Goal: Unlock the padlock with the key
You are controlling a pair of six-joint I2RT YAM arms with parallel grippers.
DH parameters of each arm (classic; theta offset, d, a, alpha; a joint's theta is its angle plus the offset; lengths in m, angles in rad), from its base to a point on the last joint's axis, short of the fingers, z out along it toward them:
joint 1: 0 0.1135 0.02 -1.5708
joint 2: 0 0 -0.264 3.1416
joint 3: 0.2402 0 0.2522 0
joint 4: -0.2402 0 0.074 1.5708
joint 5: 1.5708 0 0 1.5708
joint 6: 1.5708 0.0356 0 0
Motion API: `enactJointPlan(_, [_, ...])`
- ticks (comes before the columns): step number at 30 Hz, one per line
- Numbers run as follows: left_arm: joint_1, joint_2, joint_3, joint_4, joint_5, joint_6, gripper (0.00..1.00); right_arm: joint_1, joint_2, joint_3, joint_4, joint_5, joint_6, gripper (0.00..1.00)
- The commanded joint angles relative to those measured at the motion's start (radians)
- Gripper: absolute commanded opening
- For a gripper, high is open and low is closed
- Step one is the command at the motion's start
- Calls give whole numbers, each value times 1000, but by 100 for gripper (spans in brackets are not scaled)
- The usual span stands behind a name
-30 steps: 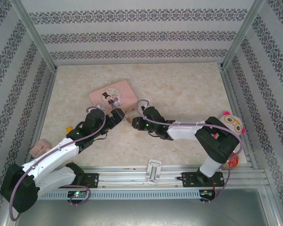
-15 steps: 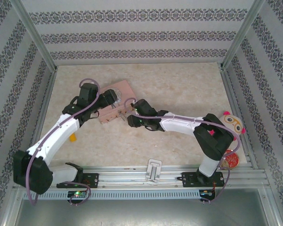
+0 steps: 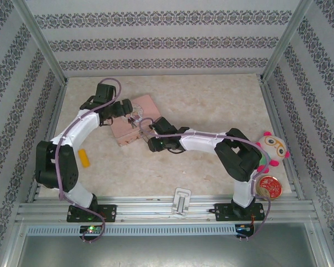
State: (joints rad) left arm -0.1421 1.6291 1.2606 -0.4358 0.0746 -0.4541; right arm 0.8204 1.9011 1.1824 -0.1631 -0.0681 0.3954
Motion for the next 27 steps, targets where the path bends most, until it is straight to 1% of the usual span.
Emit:
enactJointPlan(1, [33,63,86,-14,-3,74,99,-7,33,39,-23,-24,-29,41])
enactJointPlan(8, [37,194,197,-26,-28,162,99,-14,78,72,-23,-30,-40,39])
enactJointPlan(13, [36,273,258,-45,-15,229,99,-25,103,84,-13,-32,-48,38])
enactJointPlan(17, [35,301,261,-52,-1,246,99,-32,128,89,3,-41,-52,30])
enactJointPlan(19, [35,299,246,-51,11,241,99,-33,135,82,22,-46,-50,23])
enactJointPlan(25, [35,241,150,-30,7,213,99,-36,123,54,35,-49,-30,5])
enactJointPlan(27, [35,215,108,-10,13,196,99,-36,107,31,41,-47,-20,0])
